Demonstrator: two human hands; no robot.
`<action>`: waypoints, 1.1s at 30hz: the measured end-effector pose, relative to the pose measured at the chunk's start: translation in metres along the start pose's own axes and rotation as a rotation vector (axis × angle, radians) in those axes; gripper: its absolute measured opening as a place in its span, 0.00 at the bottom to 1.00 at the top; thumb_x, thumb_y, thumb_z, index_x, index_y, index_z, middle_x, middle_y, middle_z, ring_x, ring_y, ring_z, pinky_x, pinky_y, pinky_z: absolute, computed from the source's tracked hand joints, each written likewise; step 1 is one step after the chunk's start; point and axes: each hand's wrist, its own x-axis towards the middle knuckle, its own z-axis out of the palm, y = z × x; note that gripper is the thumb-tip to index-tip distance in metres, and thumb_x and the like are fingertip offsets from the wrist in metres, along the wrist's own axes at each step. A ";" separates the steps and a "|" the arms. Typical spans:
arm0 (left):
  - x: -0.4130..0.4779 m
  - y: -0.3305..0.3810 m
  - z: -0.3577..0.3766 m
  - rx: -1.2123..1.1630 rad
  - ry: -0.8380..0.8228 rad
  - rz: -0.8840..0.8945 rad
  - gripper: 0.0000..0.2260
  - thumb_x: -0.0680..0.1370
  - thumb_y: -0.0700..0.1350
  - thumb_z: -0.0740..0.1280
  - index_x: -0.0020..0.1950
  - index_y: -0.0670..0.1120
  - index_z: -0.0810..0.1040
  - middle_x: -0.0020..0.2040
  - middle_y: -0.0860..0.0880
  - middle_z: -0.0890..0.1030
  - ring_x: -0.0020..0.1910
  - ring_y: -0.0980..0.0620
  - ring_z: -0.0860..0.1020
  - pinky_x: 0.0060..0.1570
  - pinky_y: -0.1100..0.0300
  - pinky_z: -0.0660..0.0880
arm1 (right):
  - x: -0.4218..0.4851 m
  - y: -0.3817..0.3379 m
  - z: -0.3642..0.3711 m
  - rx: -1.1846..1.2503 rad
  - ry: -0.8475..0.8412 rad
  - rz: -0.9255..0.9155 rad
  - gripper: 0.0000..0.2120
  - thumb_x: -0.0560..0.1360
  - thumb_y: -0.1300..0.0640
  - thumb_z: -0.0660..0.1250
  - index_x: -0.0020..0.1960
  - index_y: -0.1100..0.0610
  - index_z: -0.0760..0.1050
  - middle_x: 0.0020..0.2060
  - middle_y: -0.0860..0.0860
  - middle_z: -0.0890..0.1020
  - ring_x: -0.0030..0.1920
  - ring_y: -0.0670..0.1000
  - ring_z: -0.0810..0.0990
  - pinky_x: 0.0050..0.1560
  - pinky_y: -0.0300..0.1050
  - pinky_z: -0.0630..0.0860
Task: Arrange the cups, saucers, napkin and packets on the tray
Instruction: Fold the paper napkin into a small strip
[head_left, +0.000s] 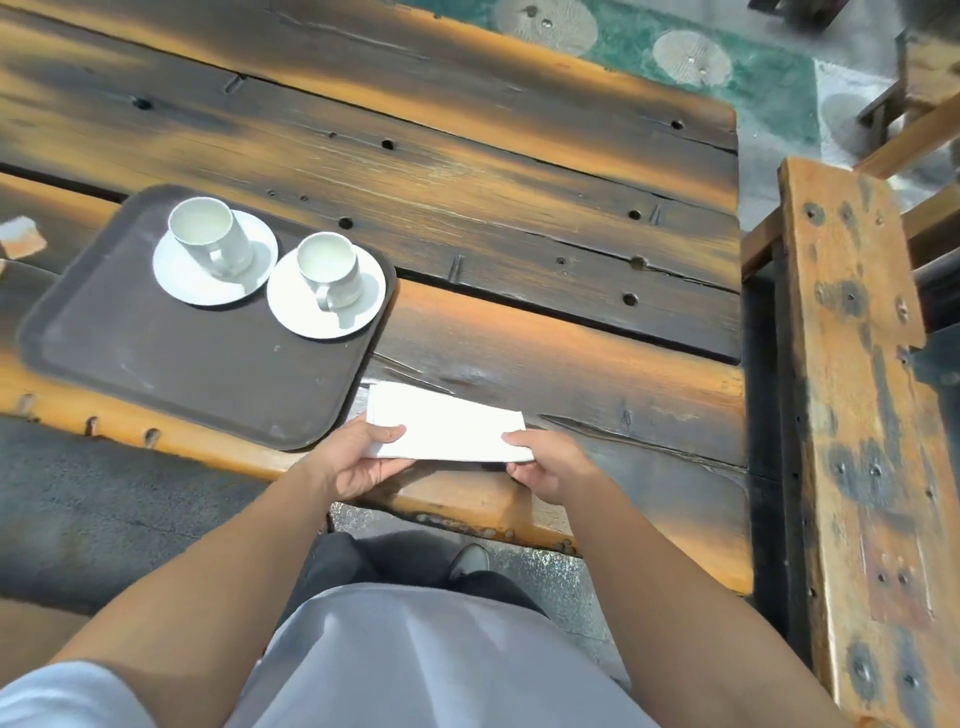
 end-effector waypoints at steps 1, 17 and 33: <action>-0.003 0.006 -0.007 0.028 0.000 0.005 0.17 0.77 0.30 0.66 0.63 0.43 0.75 0.53 0.40 0.86 0.50 0.40 0.85 0.39 0.50 0.83 | -0.002 0.001 0.005 -0.016 -0.033 0.004 0.11 0.73 0.66 0.73 0.53 0.58 0.78 0.56 0.52 0.77 0.49 0.50 0.77 0.41 0.43 0.78; -0.063 0.197 -0.188 0.467 0.173 0.139 0.13 0.80 0.36 0.67 0.64 0.41 0.77 0.57 0.43 0.83 0.54 0.45 0.82 0.44 0.53 0.83 | -0.037 0.008 0.258 -0.099 -0.076 -0.101 0.10 0.76 0.71 0.66 0.51 0.59 0.78 0.38 0.52 0.87 0.38 0.50 0.87 0.34 0.43 0.83; -0.060 0.244 -0.234 0.921 0.365 0.062 0.03 0.80 0.37 0.65 0.49 0.43 0.77 0.48 0.40 0.82 0.39 0.46 0.82 0.40 0.53 0.82 | -0.025 0.015 0.317 -0.550 0.045 -0.002 0.06 0.74 0.67 0.66 0.42 0.58 0.72 0.33 0.55 0.75 0.24 0.50 0.73 0.33 0.44 0.78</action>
